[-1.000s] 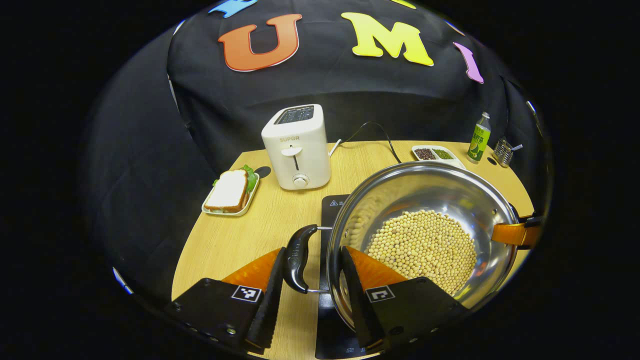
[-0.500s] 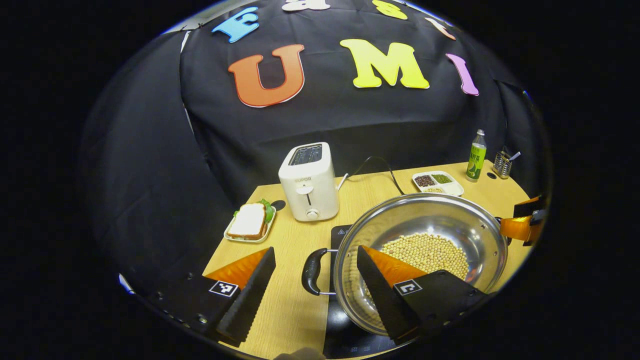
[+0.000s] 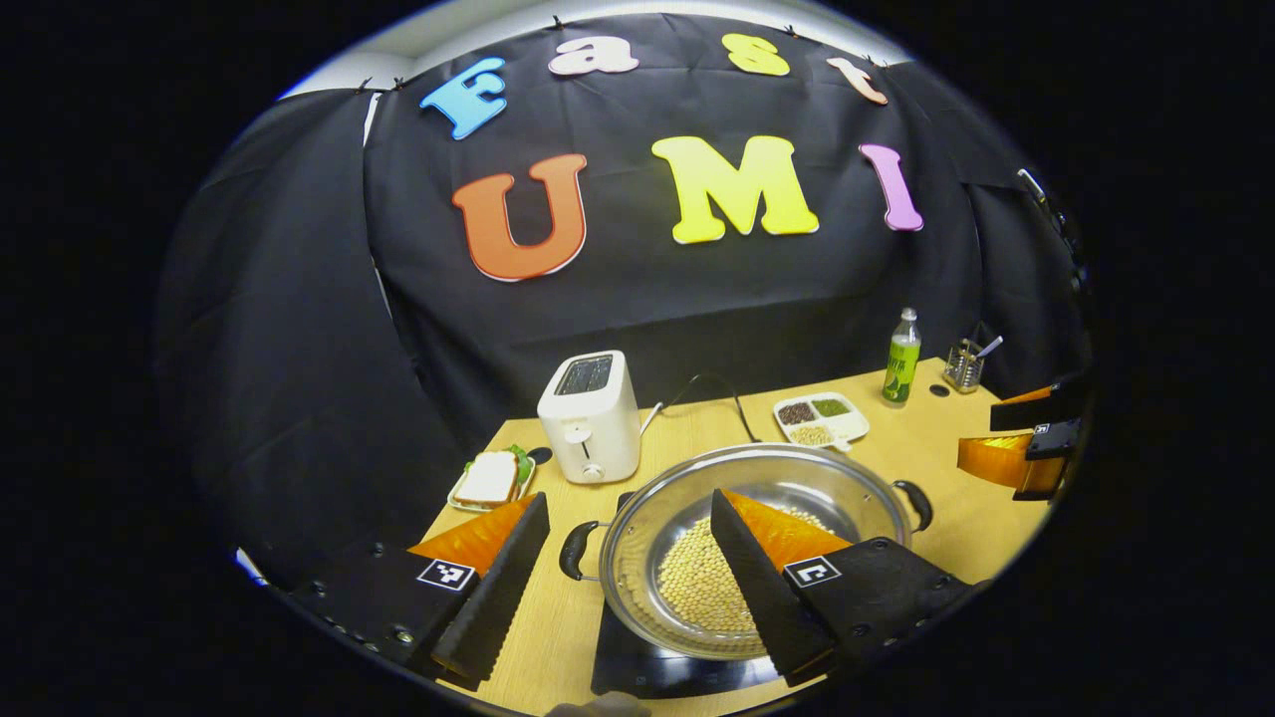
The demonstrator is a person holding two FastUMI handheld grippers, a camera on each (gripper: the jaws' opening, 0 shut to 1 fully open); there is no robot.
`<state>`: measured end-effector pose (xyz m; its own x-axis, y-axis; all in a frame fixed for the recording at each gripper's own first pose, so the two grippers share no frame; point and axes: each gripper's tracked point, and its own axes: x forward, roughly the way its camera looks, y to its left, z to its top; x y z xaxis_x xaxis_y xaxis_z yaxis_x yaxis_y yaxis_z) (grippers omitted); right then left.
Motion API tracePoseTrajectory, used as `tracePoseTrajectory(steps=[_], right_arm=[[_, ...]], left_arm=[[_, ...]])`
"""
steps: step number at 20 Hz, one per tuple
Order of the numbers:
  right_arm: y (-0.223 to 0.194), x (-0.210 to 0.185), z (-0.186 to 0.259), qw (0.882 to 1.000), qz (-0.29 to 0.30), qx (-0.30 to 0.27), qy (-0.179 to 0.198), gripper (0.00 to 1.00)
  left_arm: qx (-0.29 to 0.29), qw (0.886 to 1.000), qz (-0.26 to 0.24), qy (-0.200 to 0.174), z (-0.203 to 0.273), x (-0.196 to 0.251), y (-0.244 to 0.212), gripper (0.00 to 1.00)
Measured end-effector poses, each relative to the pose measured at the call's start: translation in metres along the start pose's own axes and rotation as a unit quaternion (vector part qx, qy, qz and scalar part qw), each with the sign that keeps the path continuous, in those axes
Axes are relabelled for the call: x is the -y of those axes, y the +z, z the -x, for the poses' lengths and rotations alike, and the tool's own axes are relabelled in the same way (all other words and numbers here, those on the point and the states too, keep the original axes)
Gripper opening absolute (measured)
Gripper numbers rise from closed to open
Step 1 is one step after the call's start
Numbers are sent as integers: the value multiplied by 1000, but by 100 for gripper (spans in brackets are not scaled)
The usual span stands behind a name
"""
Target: First push the handle of the pot to place it horizontally, then grasp the pot with both hands and set it on the induction cooktop.
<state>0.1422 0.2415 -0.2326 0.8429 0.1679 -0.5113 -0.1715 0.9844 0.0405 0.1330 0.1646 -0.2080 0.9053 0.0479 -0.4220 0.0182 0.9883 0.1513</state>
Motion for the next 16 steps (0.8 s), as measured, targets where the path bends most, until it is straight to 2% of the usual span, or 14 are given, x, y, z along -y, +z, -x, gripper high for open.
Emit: tracePoseTrajectory(steps=[6,10,11,13,16], right_arm=[[50,47,79,997,17,80,-10,88],[79,92,141,989,33,139,-28,88],[85,102,158,987,35,154,-32,90],[95,125,186,983,29,176,-38,100],[111,161,224,978,15,204,-48,100]], left_arm=[[79,997,24,-2,79,48,73,96],[124,992,35,-12,125,91,112,96],[132,990,42,-18,133,103,121,96],[146,988,49,-22,152,122,138,96],[168,984,57,-22,176,148,161,96]])
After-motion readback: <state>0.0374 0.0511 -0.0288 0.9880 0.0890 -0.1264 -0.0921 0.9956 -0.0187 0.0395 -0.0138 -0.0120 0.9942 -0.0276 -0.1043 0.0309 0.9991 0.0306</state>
